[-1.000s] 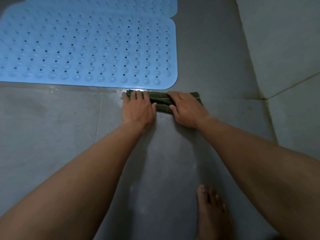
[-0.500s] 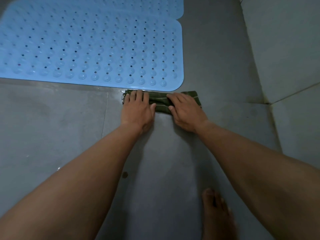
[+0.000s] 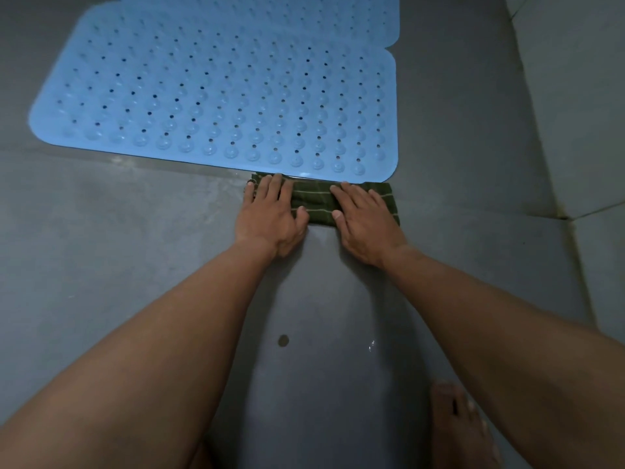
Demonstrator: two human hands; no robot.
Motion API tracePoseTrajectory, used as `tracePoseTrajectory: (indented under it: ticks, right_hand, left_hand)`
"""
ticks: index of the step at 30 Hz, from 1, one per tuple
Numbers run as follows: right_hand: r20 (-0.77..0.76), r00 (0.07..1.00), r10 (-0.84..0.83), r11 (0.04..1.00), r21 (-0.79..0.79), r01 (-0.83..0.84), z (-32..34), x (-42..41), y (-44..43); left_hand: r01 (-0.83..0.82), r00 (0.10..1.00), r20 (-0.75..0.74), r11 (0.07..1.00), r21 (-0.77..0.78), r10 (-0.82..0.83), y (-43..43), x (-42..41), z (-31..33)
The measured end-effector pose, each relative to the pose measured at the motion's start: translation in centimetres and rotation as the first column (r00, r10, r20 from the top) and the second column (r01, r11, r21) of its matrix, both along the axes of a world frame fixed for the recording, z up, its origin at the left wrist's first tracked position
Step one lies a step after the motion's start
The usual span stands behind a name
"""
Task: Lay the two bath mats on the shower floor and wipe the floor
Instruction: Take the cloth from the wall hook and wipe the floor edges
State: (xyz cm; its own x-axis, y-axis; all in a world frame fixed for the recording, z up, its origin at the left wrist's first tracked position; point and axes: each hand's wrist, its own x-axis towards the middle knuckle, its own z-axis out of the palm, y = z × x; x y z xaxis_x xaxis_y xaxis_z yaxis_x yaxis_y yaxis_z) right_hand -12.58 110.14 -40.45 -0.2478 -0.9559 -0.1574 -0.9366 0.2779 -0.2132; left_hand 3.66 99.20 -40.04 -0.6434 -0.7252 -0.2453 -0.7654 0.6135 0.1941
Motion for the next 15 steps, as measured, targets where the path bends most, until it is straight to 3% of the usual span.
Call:
tracePoseTrajectory:
  ticks: [15]
  right_hand:
    - [0.019, 1.000, -0.009, 1.000, 0.021, 0.009, -0.1, 5.0, -3.6]
  left_hand:
    - [-0.012, 1.000, 0.014, 1.000, 0.006, 0.012, -3.7, 5.1, -0.3]
